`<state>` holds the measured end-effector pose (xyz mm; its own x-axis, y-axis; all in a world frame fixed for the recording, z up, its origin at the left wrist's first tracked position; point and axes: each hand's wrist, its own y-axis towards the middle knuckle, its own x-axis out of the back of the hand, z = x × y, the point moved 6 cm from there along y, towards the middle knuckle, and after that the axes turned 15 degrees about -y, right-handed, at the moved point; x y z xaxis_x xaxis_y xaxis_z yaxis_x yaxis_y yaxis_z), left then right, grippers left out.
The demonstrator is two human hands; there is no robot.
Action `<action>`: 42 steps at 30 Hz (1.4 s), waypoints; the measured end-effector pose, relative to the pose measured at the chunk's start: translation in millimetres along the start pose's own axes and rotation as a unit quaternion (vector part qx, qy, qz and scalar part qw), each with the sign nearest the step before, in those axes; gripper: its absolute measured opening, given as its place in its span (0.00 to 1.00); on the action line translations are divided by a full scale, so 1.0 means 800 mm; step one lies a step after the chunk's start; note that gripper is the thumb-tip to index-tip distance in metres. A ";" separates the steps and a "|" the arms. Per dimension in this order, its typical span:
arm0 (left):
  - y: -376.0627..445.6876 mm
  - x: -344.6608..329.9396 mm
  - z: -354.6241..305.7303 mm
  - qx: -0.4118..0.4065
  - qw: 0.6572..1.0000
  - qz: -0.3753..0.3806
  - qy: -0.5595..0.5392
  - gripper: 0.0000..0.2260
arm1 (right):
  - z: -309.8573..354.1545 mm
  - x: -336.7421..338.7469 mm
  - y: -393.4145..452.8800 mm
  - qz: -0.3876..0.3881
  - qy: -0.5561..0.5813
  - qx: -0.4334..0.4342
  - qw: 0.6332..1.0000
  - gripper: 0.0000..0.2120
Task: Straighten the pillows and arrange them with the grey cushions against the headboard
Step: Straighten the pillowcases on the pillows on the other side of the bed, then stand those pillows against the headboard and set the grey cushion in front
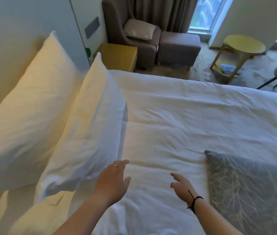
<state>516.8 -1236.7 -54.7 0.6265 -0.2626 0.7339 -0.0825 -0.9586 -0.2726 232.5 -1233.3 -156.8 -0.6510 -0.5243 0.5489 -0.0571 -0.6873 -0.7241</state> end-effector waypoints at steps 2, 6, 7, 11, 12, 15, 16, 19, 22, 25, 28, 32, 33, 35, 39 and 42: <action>0.005 -0.057 -0.031 0.001 0.997 0.078 -0.015 0.23 | -0.106 0.043 -0.015 -0.060 -0.020 -0.078 0.995 0.25; 0.014 -0.147 -0.082 0.008 0.984 0.176 -0.021 0.19 | -0.300 0.076 -0.046 -0.101 -0.104 -0.224 0.964 0.35; 0.016 -0.166 -0.095 0.008 0.982 0.188 -0.020 0.18 | -0.332 0.070 -0.050 -0.088 -0.122 -0.242 0.959 0.39; 0.017 -0.226 -0.137 0.016 0.977 0.209 -0.034 0.16 | -0.371 0.033 -0.039 -0.071 -0.156 -0.230 0.958 0.57; 0.015 -0.238 -0.144 0.019 0.977 0.210 -0.035 0.15 | -0.369 0.026 -0.034 -0.079 -0.152 -0.234 0.957 0.62; 0.007 -0.267 -0.155 0.029 0.976 0.215 -0.032 0.14 | -0.365 0.012 -0.018 -0.088 -0.155 -0.248 0.952 0.72; 0.004 -0.274 -0.157 0.033 0.976 0.215 -0.030 0.14 | -0.366 0.008 -0.014 -0.091 -0.165 -0.249 0.950 0.73; -0.004 -0.287 -0.157 0.052 0.976 0.207 -0.031 0.12 | -0.373 0.000 -0.003 -0.104 -0.206 -0.250 0.940 0.69; -0.010 -0.294 -0.150 0.071 0.977 0.199 -0.033 0.12 | -0.373 0.004 0.005 -0.119 -0.247 -0.252 0.928 0.48; -0.015 -0.294 -0.142 0.091 0.977 0.187 -0.041 0.11 | -0.368 0.020 0.010 -0.130 -0.277 -0.241 0.921 0.28; -0.013 -0.291 -0.141 0.106 0.977 0.174 -0.066 0.10 | -0.373 0.046 0.010 -0.149 -0.266 -0.183 0.935 0.13; -0.010 -0.288 -0.152 0.120 0.972 0.162 -0.119 0.10 | -0.381 0.104 0.002 -0.120 -0.167 -0.171 0.964 0.07; -0.010 -0.288 -0.157 0.126 0.969 0.162 -0.137 0.09 | -0.373 0.117 0.000 -0.114 -0.136 -0.165 0.970 0.06; -0.009 -0.284 -0.170 0.160 0.950 0.169 -0.206 0.12 | -0.339 0.140 -0.007 -0.118 -0.074 -0.134 0.981 0.04; -0.002 -0.262 -0.212 0.217 0.900 0.171 -0.337 0.24 | -0.223 0.162 -0.038 -0.167 0.080 -0.026 0.982 0.07; 0.012 -0.234 -0.243 0.180 0.901 0.165 -0.359 0.30 | -0.129 0.139 -0.072 -0.117 0.249 0.067 0.959 0.03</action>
<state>248.3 -1217.8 -73.8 0.9645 -0.2633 0.0195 -0.1798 -0.7093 -0.6816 85.1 -1199.9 -97.5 -0.9150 -0.0659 0.3981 -0.1693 -0.8328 -0.5270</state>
